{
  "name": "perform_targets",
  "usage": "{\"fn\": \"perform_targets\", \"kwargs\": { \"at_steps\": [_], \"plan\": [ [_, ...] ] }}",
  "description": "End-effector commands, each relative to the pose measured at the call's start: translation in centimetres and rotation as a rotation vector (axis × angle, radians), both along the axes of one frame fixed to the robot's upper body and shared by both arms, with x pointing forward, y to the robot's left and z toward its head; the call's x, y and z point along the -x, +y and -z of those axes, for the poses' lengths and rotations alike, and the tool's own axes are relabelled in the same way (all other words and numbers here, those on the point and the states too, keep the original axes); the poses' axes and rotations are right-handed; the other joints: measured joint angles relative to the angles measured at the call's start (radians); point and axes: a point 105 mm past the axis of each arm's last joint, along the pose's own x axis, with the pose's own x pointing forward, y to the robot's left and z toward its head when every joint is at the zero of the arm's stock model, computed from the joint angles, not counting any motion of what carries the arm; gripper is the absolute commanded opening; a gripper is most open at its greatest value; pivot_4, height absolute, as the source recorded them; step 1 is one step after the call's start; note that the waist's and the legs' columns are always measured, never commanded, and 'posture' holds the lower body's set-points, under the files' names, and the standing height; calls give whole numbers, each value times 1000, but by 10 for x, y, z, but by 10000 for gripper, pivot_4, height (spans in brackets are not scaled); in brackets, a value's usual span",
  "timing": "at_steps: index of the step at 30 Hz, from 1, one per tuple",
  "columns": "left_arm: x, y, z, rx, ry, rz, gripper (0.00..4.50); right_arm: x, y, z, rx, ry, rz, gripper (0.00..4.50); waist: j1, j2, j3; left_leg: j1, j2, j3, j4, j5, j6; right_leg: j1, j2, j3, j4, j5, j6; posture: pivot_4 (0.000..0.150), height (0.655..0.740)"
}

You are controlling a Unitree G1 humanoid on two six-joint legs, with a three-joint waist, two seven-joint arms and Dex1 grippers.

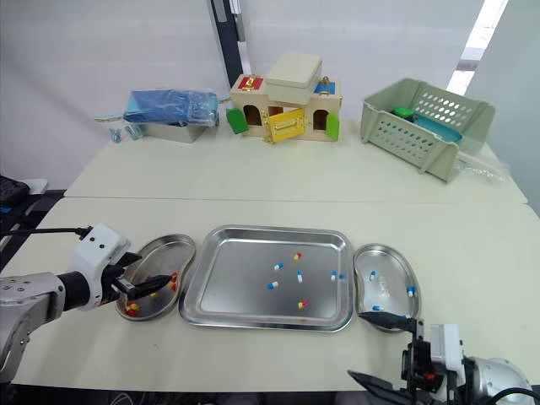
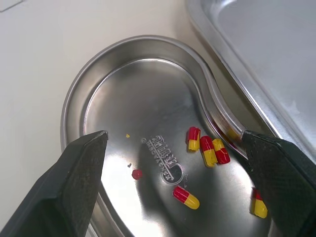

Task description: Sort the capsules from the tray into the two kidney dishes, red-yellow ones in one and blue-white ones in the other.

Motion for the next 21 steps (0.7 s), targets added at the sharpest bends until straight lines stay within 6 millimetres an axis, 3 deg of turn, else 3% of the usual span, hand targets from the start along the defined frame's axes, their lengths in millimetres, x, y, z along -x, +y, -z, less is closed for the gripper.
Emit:
{"fn": "perform_targets", "kwargs": {
  "at_steps": [1,6,10,12,16,21],
  "plan": [
    [9,15,-36,10,-140,52,44604,-9,-23,-28,45,-28,97,45000,-3,0,0,0,0,0,0,0,0,0,0,0,0,0,0,1500,7400],
    [39,77,-47,-48,-115,-41,44604,-23,-81,-47,254,2,255,45000,-5,0,0,1,0,2,-1,0,0,-1,0,1,0,0,0,1500,7400],
    [51,106,-46,-71,-92,-71,44604,-27,-110,-47,347,53,328,45000,-1,-2,0,1,0,1,-2,0,0,-1,0,1,-1,0,0,1500,7400],
    [55,120,-42,-80,-88,-84,44604,-37,-134,-42,399,87,398,45000,1,-2,0,0,0,2,-2,0,0,-1,0,0,-1,0,0,1500,7400],
    [57,127,-35,-86,-72,-81,44604,-46,-154,-35,438,87,440,45000,-1,-3,0,0,0,2,-2,0,0,-1,0,0,-1,0,0,1500,7400],
    [59,128,-32,-71,-65,-68,44604,-50,-164,-30,443,84,441,45000,-5,-3,0,0,0,2,-4,0,0,-2,0,1,-1,0,0,1500,7400]
  ]
}}
